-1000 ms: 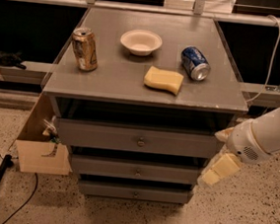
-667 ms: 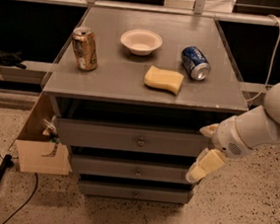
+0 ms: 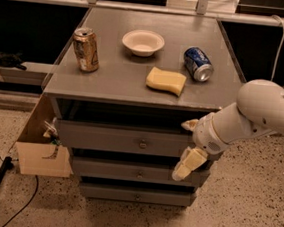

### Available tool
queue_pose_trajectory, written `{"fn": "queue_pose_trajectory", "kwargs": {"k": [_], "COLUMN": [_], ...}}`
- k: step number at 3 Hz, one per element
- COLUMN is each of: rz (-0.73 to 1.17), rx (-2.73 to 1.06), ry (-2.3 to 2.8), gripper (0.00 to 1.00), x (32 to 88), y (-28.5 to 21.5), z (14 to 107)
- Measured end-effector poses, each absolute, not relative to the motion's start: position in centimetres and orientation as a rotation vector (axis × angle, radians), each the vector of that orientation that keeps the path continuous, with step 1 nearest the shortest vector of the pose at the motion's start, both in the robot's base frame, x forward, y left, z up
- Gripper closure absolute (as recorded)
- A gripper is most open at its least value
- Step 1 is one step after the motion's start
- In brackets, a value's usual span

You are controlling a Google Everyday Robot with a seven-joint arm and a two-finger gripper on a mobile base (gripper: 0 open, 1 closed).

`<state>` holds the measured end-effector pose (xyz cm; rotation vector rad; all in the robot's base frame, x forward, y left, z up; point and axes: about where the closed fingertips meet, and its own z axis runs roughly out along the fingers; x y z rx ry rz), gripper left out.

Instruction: Open top drawer

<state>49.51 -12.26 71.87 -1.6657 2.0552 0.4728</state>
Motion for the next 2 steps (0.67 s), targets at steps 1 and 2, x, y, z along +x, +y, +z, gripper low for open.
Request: {"fn": "queue_pose_trajectory", "kwargs": {"k": [1,2], "rz": [0.473,0.433], "rx": [-1.666,-1.653], "ry": [2.055,2.091], "gripper": [0.00,0.00], "x": [49.51,49.49], "y": [-12.26,-12.94], "z": [71.87,71.63]}}
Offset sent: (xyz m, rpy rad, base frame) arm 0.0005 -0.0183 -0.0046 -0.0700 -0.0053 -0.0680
